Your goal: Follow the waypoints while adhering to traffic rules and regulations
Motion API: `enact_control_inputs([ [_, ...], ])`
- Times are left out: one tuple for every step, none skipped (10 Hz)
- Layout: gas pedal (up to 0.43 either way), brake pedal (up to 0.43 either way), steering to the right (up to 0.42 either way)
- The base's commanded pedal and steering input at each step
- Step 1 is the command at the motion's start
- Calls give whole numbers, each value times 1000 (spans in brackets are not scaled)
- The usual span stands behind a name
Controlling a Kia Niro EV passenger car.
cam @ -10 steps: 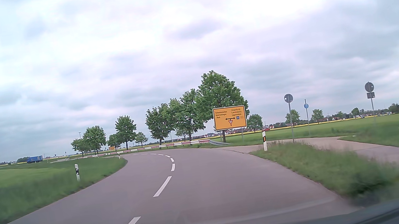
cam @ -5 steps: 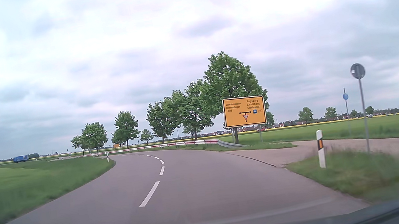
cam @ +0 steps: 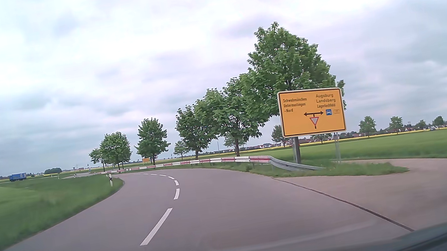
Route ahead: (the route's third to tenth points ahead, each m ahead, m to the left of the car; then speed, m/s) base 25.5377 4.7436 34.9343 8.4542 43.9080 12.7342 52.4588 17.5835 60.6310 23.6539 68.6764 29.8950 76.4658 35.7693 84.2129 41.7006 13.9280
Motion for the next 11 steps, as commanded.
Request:
enact_control_inputs([
  [130,0,-46],
  [130,0,-46],
  [130,0,-48],
  [130,0,-50],
  [118,0,-52],
  [118,0,-53],
  [118,0,-54],
  [118,0,-55],
  [118,0,-57],
  [110,0,-60],
  [98,0,-61],
])
